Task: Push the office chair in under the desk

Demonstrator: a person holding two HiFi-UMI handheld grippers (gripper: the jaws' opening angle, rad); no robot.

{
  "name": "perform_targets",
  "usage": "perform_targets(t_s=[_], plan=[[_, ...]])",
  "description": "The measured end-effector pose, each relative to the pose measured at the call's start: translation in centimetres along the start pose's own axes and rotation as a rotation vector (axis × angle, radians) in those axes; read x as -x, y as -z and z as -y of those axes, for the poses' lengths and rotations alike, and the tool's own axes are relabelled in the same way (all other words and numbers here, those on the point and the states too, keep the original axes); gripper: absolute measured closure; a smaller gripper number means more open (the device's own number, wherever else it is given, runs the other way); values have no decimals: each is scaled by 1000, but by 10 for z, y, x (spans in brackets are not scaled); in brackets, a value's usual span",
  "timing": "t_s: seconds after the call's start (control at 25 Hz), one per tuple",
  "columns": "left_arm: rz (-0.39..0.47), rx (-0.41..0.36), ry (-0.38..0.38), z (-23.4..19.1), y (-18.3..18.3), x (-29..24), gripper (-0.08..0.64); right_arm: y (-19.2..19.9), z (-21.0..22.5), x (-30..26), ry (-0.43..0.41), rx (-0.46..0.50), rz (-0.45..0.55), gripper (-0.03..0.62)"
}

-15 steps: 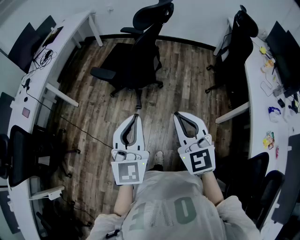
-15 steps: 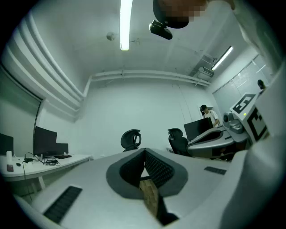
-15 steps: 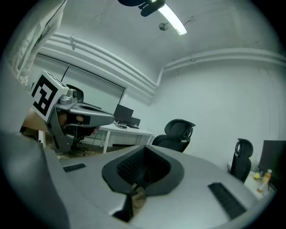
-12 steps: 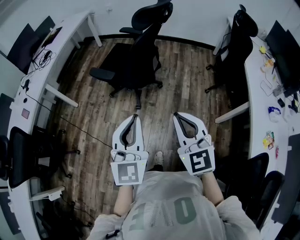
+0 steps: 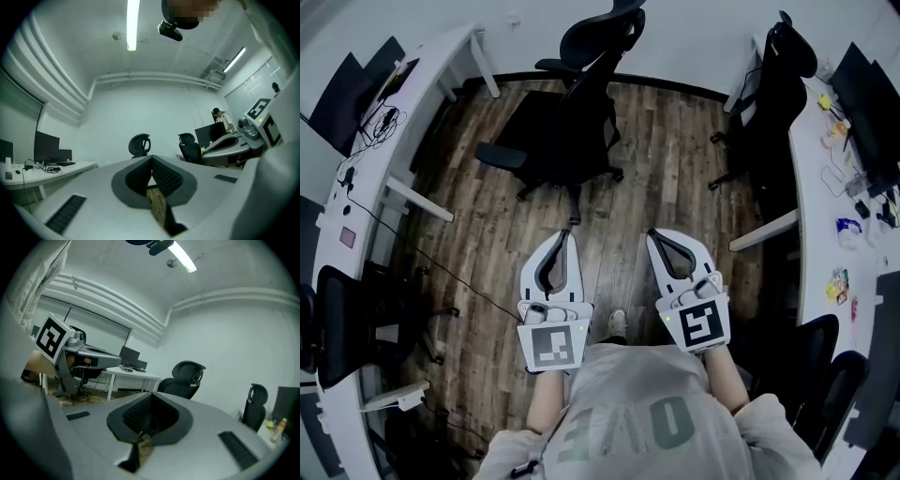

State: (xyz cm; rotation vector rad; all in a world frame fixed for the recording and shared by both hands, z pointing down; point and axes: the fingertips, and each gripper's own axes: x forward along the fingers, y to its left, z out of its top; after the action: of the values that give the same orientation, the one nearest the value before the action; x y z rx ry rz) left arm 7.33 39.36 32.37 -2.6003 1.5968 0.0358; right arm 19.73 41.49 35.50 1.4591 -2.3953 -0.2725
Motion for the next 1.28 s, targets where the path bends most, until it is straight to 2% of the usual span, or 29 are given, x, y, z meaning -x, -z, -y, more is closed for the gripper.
perform_targets(t_s=[0.28,0.44,0.6,0.8,1.04,1.28], plan=[[6,-13,23,-10,10,-32,545,6,21,-27,31,-40,27,572],[0,-7,21,-17,12,-53,545,15,36,-42,15,-71,22,572],[26,2,-26,-31,11,-84,545,17,61,-65,-1,-63,39,572],[32,-33,-72,-42,10,-131,545,20,106,-113,-37,-61,74,572],[6,-40,-180,-76,18,-193,545,7,157,-184,-116,-28,129,572],[5,-51,-277,-93,17,-253,545,10,211,-240,-186,-48,143,572]])
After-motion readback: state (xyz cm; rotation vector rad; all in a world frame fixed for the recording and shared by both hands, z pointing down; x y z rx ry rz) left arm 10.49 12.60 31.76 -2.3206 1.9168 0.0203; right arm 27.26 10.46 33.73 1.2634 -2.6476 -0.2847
